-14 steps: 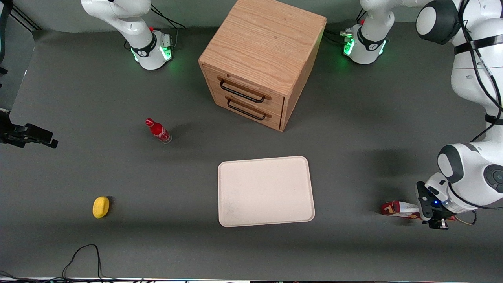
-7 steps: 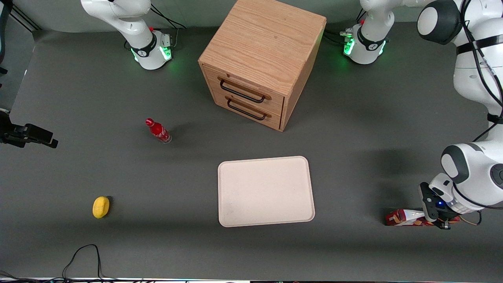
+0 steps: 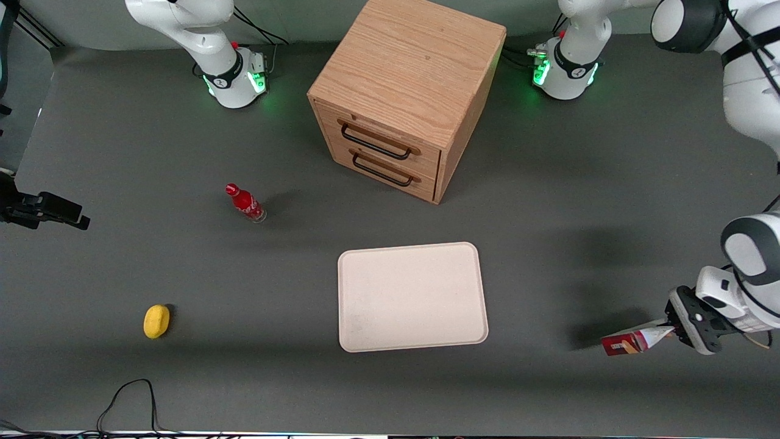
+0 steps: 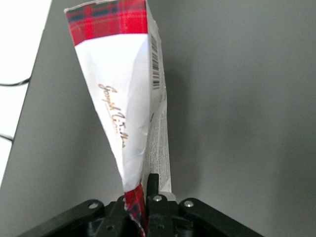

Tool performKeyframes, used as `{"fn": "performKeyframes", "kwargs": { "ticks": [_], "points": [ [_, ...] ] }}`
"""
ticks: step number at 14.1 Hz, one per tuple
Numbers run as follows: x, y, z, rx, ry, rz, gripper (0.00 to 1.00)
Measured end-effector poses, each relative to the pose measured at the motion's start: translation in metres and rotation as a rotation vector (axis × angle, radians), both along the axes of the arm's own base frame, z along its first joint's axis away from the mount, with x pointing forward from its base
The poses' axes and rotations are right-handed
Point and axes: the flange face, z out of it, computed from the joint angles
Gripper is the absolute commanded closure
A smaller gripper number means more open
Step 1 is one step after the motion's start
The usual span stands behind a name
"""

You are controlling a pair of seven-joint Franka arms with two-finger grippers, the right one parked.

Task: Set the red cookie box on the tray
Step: 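Carry the hanging cookie box with the left gripper over the white tray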

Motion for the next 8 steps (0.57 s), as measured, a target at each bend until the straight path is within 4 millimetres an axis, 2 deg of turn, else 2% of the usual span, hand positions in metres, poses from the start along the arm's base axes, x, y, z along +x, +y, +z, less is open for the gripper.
{"fn": "performKeyframes", "kwargs": {
  "ticks": [2, 4, 8],
  "points": [
    [-0.007, -0.013, 0.041, 0.003, 0.070, 0.188, 1.00],
    [-0.016, -0.038, 0.079, 0.032, 0.128, 0.362, 1.00],
    [-0.028, -0.120, 0.138, 0.085, 0.223, 0.661, 1.00]
  ]
}}
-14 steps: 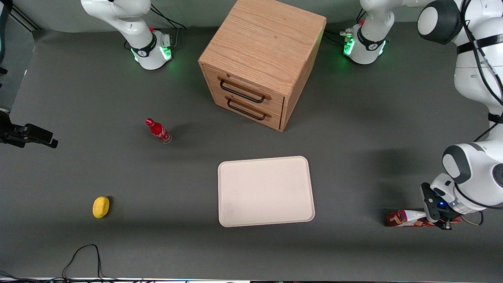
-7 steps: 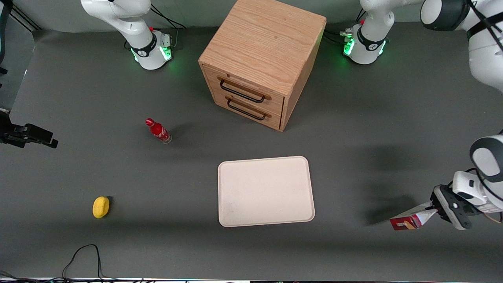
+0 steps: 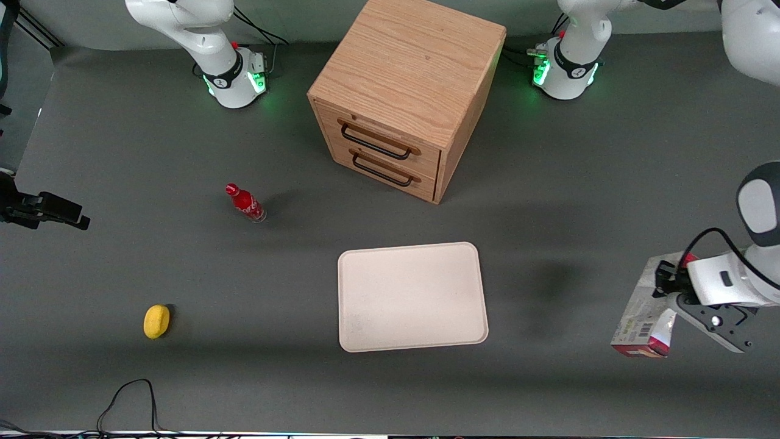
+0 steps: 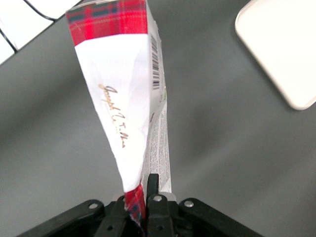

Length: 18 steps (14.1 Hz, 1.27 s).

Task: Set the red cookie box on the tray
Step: 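Carry the hanging cookie box with the left gripper over the white tray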

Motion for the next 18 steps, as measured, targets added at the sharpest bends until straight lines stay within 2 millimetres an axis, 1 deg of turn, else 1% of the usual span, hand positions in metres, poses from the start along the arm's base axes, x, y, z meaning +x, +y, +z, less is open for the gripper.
{"fn": "performKeyframes", "kwargs": {
  "ticks": [2, 4, 7, 8, 9, 11, 13, 15, 18],
  "points": [
    [-0.005, -0.047, 0.015, 0.006, 0.024, 0.140, 1.00],
    [-0.012, -0.100, 0.016, 0.006, 0.042, 0.278, 1.00],
    [-0.028, -0.191, 0.003, 0.060, 0.048, 0.405, 1.00],
    [-0.032, -0.217, -0.004, 0.074, 0.044, 0.436, 1.00],
    [-0.034, -0.238, -0.011, 0.081, 0.043, 0.467, 1.00],
    [-0.034, -0.267, -0.030, 0.079, 0.041, 0.523, 1.00],
    [-0.032, -0.290, -0.057, 0.069, 0.035, 0.574, 1.00],
    [-0.032, -0.312, -0.091, 0.074, 0.025, 0.587, 1.00],
    [-0.035, -0.333, -0.147, 0.134, -0.001, 0.586, 1.00]
  ]
}}
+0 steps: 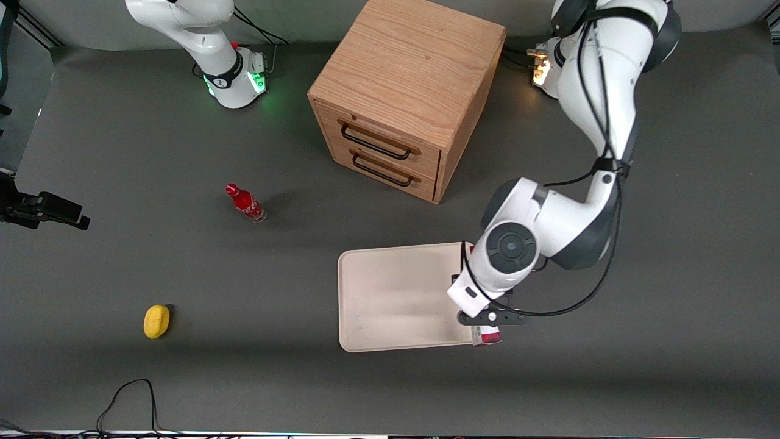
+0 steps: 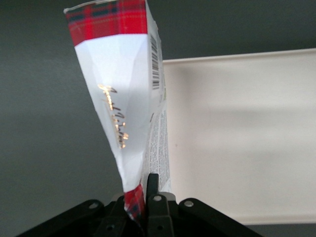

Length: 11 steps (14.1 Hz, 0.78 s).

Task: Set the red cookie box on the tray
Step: 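Carry the hanging cookie box with the left gripper over the white tray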

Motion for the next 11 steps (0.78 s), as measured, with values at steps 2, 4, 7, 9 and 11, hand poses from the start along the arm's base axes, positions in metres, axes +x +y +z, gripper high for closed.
{"fn": "performKeyframes", "kwargs": {
  "ticks": [2, 4, 7, 9, 11],
  "points": [
    [-0.003, -0.009, -0.035, 0.036, 0.001, -0.002, 1.00],
    [-0.005, -0.011, -0.056, 0.049, 0.008, -0.003, 1.00],
    [-0.005, -0.010, -0.064, 0.057, 0.015, 0.012, 0.27],
    [-0.005, -0.010, -0.064, 0.061, 0.010, 0.012, 0.00],
    [-0.002, -0.010, -0.059, 0.054, -0.013, 0.009, 0.00]
  ]
}}
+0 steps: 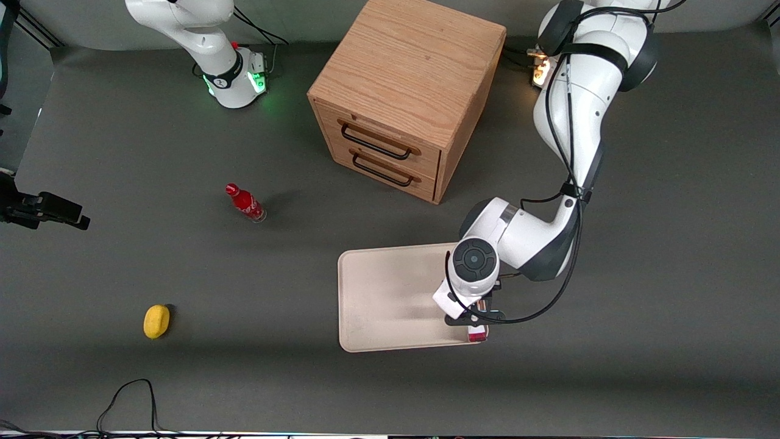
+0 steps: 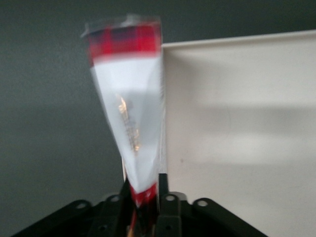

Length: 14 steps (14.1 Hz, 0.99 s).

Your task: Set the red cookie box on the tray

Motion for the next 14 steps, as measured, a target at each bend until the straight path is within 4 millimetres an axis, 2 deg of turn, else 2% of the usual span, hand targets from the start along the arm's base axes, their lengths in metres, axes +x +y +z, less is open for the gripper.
{"fn": "performKeyframes", "kwargs": {
  "ticks": [2, 3, 5, 7, 10, 12, 14],
  "points": [
    [0.005, 0.005, 0.017, -0.011, -0.028, 0.008, 0.00],
    [0.009, 0.012, 0.035, -0.017, -0.049, 0.017, 0.00],
    [0.014, 0.028, 0.084, -0.029, -0.099, 0.037, 0.00],
    [0.014, 0.059, 0.138, -0.035, -0.141, 0.073, 0.00],
    [0.005, 0.132, 0.204, -0.039, -0.148, 0.169, 0.00],
    [-0.005, 0.188, 0.238, -0.046, -0.114, 0.187, 0.00],
    [-0.017, 0.249, 0.263, -0.083, -0.080, 0.181, 0.00]
  ]
}}
